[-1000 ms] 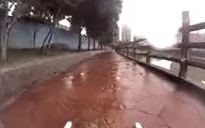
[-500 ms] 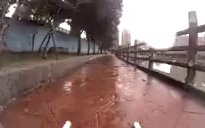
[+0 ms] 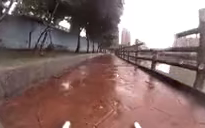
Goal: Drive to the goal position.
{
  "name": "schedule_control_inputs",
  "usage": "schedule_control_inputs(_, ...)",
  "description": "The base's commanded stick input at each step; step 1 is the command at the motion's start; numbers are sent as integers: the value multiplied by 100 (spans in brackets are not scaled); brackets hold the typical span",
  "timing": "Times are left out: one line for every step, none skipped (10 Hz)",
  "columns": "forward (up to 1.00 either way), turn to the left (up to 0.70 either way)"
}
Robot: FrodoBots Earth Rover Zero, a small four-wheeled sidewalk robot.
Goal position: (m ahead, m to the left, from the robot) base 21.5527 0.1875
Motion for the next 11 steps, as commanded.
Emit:
schedule_control_inputs(50,0)
schedule_control_inputs(50,0)
schedule_control_inputs(50,0)
schedule_control_inputs(50,0)
schedule_control_inputs(50,0)
schedule_control_inputs(50,0)
schedule_control_inputs(50,0)
schedule_control_inputs(50,0)
schedule_control_inputs(50,0)
schedule_control_inputs(50,0)
schedule_control_inputs(50,0)
